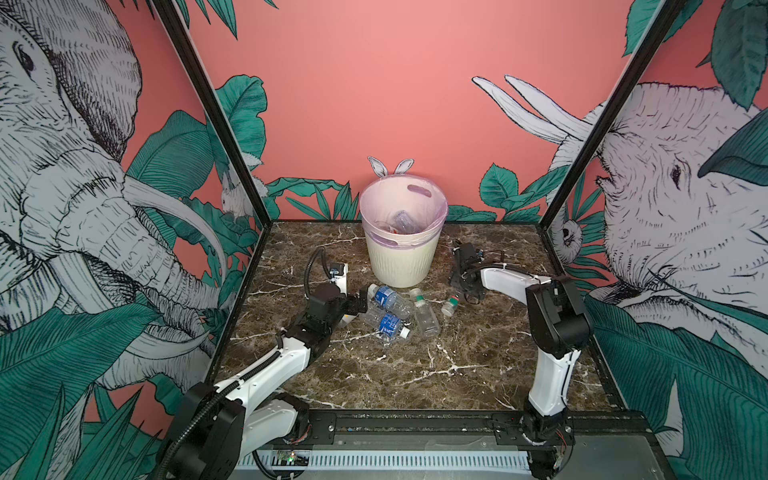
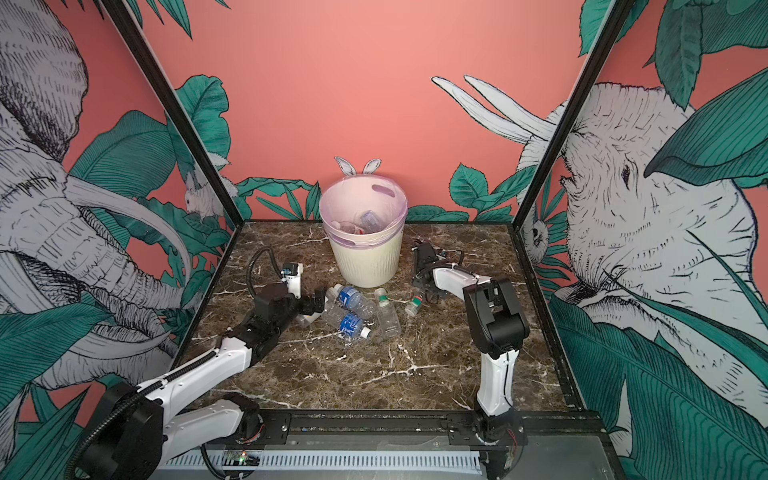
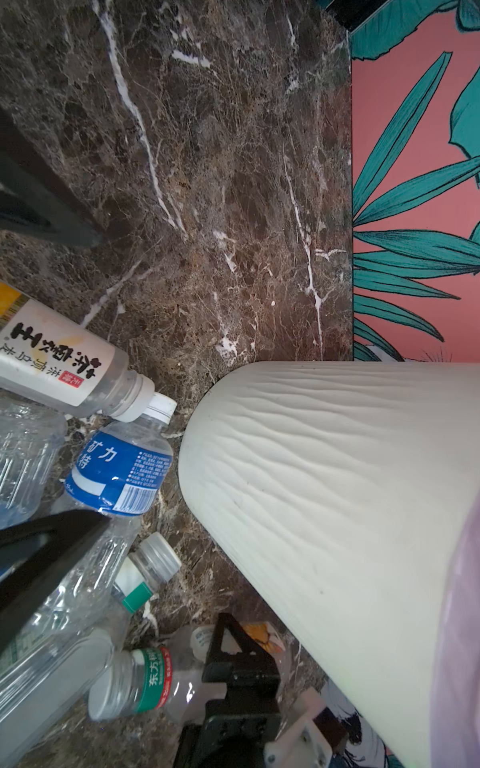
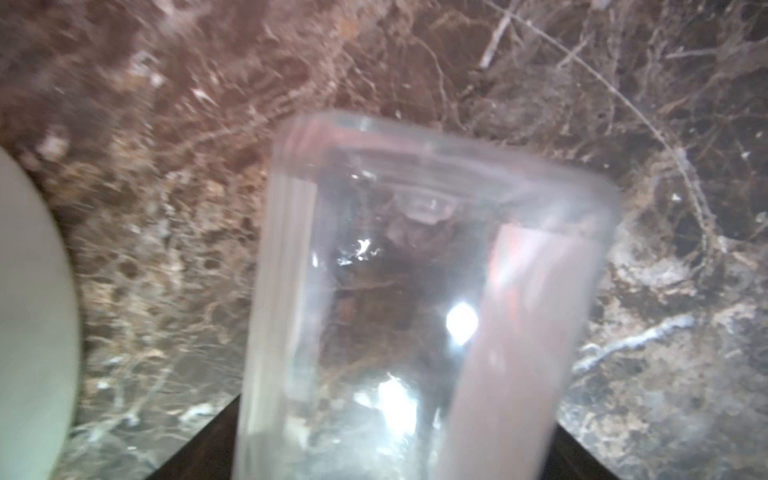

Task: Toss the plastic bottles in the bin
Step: 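Lower the right gripper and close it around the lying green-label bottle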

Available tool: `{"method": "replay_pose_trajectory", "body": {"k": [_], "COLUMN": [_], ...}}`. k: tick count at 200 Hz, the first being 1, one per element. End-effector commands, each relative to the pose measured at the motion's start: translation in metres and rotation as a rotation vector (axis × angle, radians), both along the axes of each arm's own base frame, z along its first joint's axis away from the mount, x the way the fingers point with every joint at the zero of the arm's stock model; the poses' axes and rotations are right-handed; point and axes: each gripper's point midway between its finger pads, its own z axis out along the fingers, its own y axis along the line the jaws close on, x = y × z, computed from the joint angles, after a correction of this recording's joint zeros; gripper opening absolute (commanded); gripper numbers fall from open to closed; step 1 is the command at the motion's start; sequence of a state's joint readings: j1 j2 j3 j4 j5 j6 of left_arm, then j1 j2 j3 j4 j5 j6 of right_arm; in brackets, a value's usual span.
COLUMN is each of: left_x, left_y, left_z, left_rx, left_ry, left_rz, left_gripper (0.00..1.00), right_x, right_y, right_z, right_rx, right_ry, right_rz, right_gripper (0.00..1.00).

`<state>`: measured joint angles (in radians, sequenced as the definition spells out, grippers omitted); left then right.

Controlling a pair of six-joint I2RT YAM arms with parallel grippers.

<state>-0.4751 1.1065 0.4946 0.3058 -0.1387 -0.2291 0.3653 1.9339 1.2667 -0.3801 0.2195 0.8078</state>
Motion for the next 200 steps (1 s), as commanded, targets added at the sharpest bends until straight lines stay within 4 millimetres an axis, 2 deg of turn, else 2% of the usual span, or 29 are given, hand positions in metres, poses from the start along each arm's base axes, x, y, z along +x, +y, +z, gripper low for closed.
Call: {"method": "replay_pose_trajectory", "body": {"k": [1, 45, 74, 120, 200], "left_x": [0.002, 0.003, 0.003, 0.004, 0.005], "left_y": [-0.001, -0.003, -0.004, -0.004, -0.007], "left_z": [0.005, 0.002, 0.0, -0.002, -0.005], "left_rx": [-0.024, -0.028, -0.028, -0.026, -0.027], "left_ry": [-0.014, -0.004, 0.002, 0.009, 0.018], "left_rz": [0.001, -0.004, -0.004, -0.006, -0.011], "left_gripper": [0.98, 0.98, 0.98, 0.98, 0.98], "right_x": [0.002, -0.006, -0.01, -0.017, -0.031], "right_y": [-0.004, -0.008, -0.002, 0.008, 0.018], "right_z": [0.026, 0.038, 0.034, 0.028, 0.029], "right_rx": [-0.011, -0.052, -0.04, -0.011, -0.116], "right_ry": [-0.048, -0.051, -0.038, -0.026, 0.0], "right_rz": [0.034, 0.106, 0.164, 0.239, 0.33], "right_gripper": [0.88, 0.88, 0.87, 0.81, 0.79]}}
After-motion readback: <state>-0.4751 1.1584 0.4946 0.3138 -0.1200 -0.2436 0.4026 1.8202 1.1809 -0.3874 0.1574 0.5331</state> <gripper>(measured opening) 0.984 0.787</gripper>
